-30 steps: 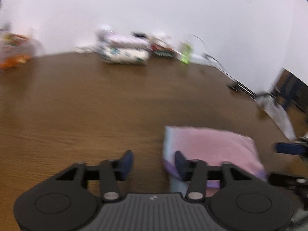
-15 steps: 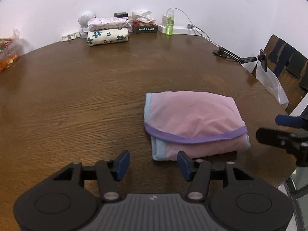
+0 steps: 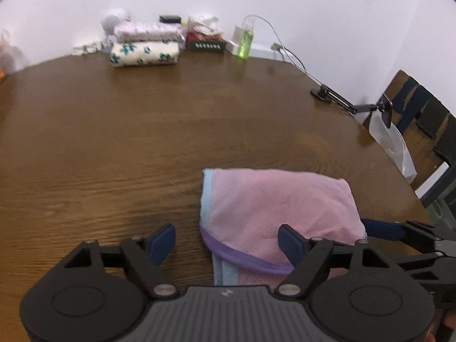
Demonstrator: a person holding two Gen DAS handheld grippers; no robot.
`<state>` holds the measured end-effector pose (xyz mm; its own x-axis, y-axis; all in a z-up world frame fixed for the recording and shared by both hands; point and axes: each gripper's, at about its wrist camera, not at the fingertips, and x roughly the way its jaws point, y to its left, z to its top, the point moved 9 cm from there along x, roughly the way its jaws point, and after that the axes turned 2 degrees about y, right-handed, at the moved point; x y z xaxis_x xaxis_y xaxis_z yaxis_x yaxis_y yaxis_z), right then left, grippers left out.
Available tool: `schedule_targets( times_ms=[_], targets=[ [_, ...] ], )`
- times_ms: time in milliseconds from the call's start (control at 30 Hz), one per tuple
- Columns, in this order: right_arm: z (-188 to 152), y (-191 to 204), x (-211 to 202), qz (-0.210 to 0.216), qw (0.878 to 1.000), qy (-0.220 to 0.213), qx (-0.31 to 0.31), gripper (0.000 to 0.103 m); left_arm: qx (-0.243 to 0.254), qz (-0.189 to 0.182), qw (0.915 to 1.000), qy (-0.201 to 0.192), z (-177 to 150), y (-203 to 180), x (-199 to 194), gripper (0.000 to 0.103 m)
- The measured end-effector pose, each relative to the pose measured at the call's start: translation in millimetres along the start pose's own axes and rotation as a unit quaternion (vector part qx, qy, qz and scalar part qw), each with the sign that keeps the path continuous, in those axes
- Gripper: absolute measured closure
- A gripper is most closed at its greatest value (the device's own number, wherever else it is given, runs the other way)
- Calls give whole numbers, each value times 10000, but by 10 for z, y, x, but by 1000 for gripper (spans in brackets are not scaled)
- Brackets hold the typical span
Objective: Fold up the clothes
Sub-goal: 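Grasp the folded bundle with both tools and lift it onto the clothes stack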
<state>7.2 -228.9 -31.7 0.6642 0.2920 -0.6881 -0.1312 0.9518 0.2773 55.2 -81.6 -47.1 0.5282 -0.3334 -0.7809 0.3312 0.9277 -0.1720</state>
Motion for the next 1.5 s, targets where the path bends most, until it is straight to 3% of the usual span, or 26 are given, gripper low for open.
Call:
schedule_targets(
  times_ms=[100,167,233,300,400,633,800,933,1067,1200,1233,1333,1400,1467,1500],
  targets=[
    [4,44,50,36,9995,-90,-289,38,97,-228,9997,19,-45,-56,64,46],
    [18,68,83,174,9993,-76,-313,70,285,-318,9991,-46,-14,-77,118,55],
    [49,98,125,371,9990,-7,-258,78,223,-446,9988,-21,22,-84,164,86],
    [118,123,154,404,9987,-21,-309,83,78,-551,9984,-29,87,-70,185,92],
    [383,186,155,545,9976,-174,-399,86,291,-460,9981,-300,263,-41,120,98],
    [1463,562,200,648,9862,-913,-1216,87,569,-432,9890,-1296,1270,173,-258,99],
    [2501,834,455,887,9749,-1341,-1537,87,682,-207,9766,-2029,2276,406,-530,99],
    [3350,1078,784,1089,9702,-1488,-1572,87,763,78,9690,-2349,3087,648,-563,99],
    [3967,1254,1240,1131,9669,-1689,-1545,86,773,271,9647,-2502,3765,953,-370,99],
    [4127,1250,1889,1108,9723,-1493,-1417,86,662,403,9674,-2409,4135,1310,122,99],
    [4104,1208,2110,1017,9755,-1371,-1387,86,481,382,9732,-2215,4143,1439,358,98],
    [3888,981,2746,549,9856,-914,-1314,85,212,449,9809,-1881,3984,1717,1024,89],
    [3711,848,2932,428,9870,-790,-1332,73,120,578,9831,-1731,3817,1855,1280,83],
    [3667,735,2857,435,9853,-941,-1354,31,12,593,9840,-1682,3652,1975,1431,70],
    [3669,679,2778,452,9841,-1056,-1358,23,-108,540,9832,-1738,3631,2008,1390,57]
  ],
)
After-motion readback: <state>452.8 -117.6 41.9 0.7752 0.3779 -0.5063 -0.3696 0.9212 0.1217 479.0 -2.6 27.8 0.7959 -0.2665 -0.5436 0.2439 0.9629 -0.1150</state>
